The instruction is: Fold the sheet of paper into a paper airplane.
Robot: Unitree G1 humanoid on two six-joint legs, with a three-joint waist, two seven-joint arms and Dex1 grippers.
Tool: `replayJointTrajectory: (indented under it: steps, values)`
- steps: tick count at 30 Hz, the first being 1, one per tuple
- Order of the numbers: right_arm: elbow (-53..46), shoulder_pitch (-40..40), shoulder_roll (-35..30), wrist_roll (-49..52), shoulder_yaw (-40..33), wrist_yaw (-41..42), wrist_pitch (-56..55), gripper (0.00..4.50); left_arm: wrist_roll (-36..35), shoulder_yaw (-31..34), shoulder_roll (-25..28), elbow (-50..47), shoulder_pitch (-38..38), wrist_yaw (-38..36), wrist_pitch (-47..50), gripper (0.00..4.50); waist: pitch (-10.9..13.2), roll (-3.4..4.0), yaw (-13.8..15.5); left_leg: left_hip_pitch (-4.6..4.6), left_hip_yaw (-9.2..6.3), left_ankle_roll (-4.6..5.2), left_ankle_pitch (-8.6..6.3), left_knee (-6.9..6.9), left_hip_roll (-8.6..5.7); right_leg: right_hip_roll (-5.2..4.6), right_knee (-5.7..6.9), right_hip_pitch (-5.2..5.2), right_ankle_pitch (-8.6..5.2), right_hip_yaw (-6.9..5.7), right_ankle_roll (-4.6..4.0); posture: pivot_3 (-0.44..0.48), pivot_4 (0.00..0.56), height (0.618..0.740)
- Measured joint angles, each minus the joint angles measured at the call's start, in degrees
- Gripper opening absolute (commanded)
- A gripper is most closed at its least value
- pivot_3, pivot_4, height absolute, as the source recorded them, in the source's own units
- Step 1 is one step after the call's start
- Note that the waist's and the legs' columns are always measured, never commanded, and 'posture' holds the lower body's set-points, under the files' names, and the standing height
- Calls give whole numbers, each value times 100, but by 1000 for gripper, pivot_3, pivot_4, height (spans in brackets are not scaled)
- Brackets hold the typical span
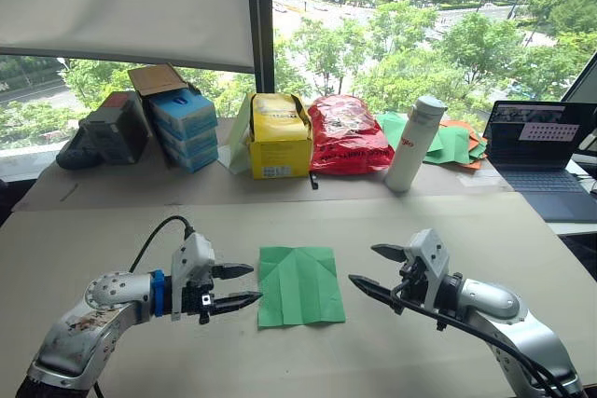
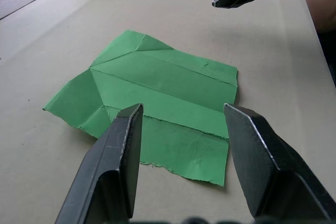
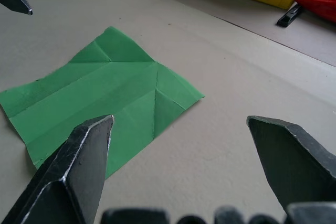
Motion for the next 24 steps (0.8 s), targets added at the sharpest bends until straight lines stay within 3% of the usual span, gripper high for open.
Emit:
replayJointTrajectory:
  steps: [5, 12, 17, 24]
  values:
    - [-4, 41, 3, -50, 0, -34, 0, 4500, 714, -575, -153, 553, -263, 219, -184, 22, 0, 0, -7, -1, 3, 16, -10, 0, -1, 5, 0, -2, 0, -11, 0, 0, 150, 740]
    - [-145, 182, -13, -115, 5, -84, 4, 4500, 1362, -1053, -225, 1081, -465, 206, -607, 22, 0, 0, 3, 5, 5, 20, -11, 0, 0, 0, 2, 1, 0, -9, 1, 0, 150, 740]
    - [-286, 293, -379, -217, 59, 22, 68, 4500, 1619, -1225, -223, 1137, -509, 158, -888, 22, -2, 2, 29, 8, 4, 24, -14, 0, -1, -7, 0, 6, 0, -8, 1, 0, 150, 740]
    - [-617, 543, -810, -211, 286, 346, 289, 4500, 1625, -1230, -277, 1170, -620, 80, -825, 22, -4, 5, 58, 13, 3, 27, -15, 1, 1, -9, 2, 10, 0, -6, 1, 0, 150, 740]
